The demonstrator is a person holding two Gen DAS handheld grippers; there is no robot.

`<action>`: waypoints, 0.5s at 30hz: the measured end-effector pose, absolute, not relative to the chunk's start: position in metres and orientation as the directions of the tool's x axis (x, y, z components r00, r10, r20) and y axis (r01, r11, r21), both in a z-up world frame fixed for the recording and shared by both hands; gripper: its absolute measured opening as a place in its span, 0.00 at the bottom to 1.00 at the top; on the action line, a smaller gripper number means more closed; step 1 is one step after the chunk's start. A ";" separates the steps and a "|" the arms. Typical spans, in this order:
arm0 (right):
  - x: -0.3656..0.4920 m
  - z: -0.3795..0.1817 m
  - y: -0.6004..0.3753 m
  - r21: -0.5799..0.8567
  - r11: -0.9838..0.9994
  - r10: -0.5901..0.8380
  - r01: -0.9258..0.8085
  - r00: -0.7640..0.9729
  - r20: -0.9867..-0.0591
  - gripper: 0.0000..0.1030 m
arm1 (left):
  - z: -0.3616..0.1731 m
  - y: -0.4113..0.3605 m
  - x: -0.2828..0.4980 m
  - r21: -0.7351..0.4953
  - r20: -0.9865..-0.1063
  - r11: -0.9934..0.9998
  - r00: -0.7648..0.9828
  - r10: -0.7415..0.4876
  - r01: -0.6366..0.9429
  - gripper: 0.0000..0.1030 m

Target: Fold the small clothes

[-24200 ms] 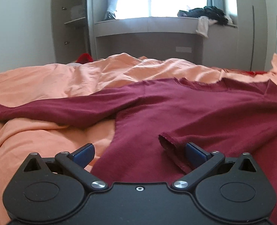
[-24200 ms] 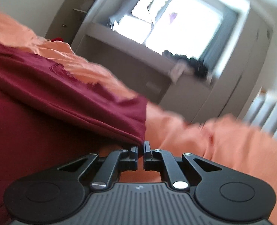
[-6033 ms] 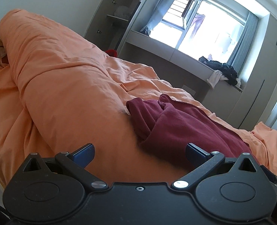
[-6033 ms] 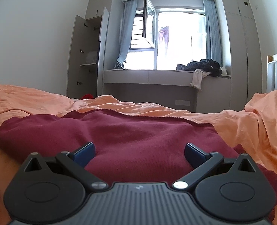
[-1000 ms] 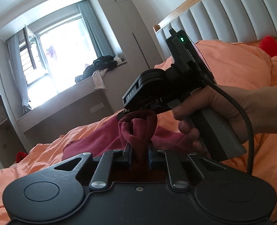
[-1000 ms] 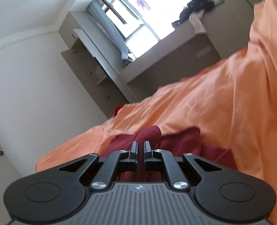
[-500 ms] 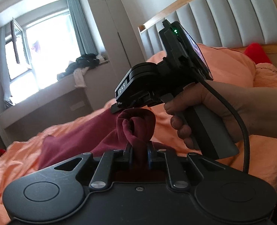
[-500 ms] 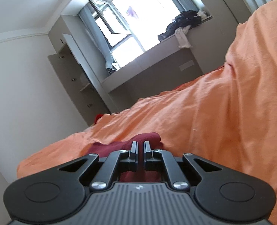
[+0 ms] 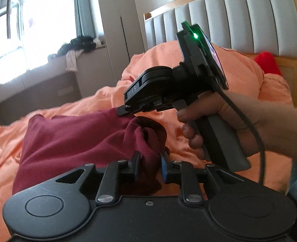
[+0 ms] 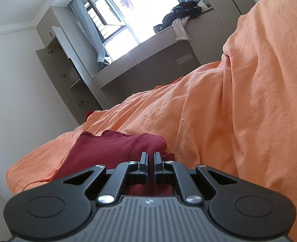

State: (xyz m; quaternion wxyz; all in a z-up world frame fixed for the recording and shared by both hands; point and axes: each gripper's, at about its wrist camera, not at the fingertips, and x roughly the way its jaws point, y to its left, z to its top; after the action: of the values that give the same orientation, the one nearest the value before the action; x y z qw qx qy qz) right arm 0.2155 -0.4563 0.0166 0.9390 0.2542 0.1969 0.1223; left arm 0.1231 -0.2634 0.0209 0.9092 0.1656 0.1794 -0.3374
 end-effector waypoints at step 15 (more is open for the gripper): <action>0.211 0.010 -0.463 0.542 0.837 0.317 -0.074 0.873 -0.371 0.43 | 0.073 -0.217 0.141 -0.009 -0.423 0.814 0.736 -0.529 0.581 0.81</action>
State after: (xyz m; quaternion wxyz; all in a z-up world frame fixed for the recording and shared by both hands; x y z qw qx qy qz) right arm 0.2113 -0.4633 0.0097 0.9306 0.2655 0.2290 0.1048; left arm 0.1410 -0.2169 0.0733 0.9295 0.0616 0.2075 -0.2985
